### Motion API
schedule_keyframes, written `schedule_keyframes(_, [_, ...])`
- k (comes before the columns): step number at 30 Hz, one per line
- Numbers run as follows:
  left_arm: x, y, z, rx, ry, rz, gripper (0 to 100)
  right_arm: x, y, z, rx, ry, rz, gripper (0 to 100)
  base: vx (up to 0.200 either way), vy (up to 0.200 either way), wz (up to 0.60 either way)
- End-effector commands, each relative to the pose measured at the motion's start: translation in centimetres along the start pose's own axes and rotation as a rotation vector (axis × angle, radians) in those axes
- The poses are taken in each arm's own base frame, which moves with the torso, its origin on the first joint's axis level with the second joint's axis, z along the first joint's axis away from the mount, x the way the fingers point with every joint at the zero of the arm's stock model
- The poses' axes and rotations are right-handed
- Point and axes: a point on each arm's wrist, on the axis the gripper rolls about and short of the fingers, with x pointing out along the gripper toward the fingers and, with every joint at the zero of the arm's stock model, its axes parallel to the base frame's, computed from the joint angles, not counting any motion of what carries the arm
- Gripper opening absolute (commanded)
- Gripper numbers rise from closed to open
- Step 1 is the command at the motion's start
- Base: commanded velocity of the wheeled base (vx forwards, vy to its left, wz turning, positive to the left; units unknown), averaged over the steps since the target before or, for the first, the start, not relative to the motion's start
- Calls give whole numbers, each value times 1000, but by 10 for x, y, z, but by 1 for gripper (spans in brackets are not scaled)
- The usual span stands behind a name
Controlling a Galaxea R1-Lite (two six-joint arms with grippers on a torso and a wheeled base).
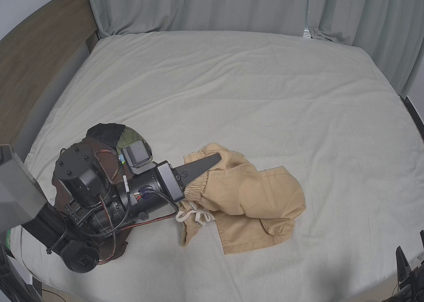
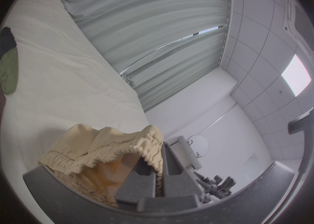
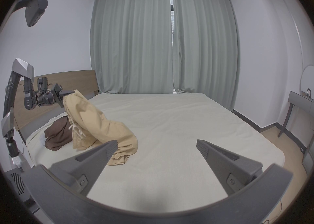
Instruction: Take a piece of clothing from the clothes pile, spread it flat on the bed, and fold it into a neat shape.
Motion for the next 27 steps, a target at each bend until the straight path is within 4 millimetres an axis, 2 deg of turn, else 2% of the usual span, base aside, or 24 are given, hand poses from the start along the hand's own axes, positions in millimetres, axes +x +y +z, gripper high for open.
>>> schedule_keyframes(1, [-9,25,-6,21,36,78,0,0,0,-5,0,1,1,100,0,0,0])
schedule_keyframes(9, [-27,44,8,136,33,120,0,0,0,-5,-2,1,1,100,0,0,0])
schedule_keyframes(21, [-55,86,17,340,102,170,0,0,0,-6,-2,5,3,100,0,0,0])
schedule_keyframes(27, [-75,115,20,436,143,201,0,0,0,-5,-2,3,3,100,0,0,0])
